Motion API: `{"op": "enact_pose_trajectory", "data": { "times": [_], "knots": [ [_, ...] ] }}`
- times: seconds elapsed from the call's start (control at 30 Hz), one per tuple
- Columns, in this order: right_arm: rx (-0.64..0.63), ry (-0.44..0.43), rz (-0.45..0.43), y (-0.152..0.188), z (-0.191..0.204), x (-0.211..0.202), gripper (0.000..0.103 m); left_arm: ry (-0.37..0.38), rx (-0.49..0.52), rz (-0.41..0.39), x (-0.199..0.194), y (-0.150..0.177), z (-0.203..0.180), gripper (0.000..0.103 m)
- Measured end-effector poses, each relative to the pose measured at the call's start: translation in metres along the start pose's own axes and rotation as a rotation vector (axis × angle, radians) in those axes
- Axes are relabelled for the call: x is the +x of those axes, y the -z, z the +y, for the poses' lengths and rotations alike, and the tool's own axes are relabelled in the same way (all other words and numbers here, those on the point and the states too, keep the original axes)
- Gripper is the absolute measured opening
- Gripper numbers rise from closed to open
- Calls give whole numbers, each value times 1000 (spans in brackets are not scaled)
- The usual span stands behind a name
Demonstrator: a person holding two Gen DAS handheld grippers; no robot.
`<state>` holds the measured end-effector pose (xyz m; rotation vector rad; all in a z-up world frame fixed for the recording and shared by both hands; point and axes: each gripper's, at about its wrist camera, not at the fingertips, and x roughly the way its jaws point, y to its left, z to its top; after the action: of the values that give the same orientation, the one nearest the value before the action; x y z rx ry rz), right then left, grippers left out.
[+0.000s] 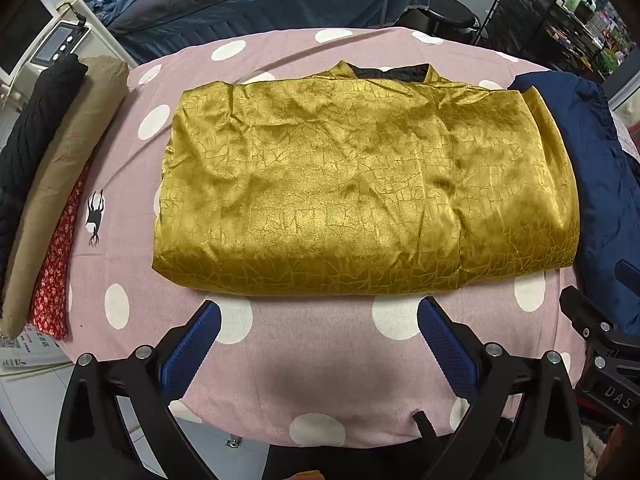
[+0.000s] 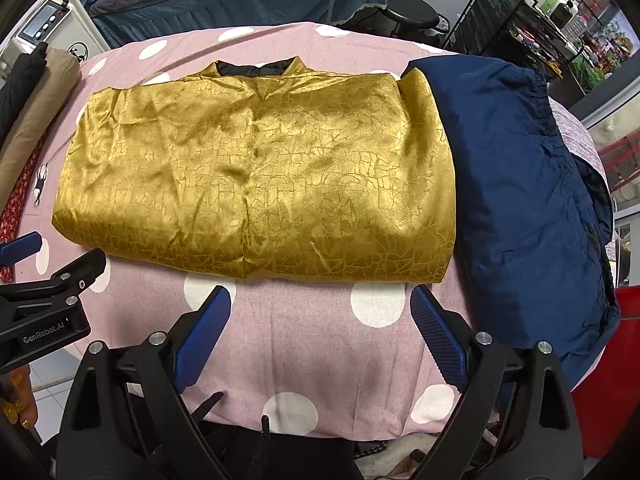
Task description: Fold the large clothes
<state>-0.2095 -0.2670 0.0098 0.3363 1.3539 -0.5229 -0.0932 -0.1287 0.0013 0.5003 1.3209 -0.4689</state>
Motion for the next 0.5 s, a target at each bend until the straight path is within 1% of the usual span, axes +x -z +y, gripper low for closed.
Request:
{"op": "enact_pose_trajectory", "data": {
  "times": [0.5],
  "knots": [
    [-9,1,1,-1,1,-1,90,0,3,-3,0,-1,-2,96]
  ]
}}
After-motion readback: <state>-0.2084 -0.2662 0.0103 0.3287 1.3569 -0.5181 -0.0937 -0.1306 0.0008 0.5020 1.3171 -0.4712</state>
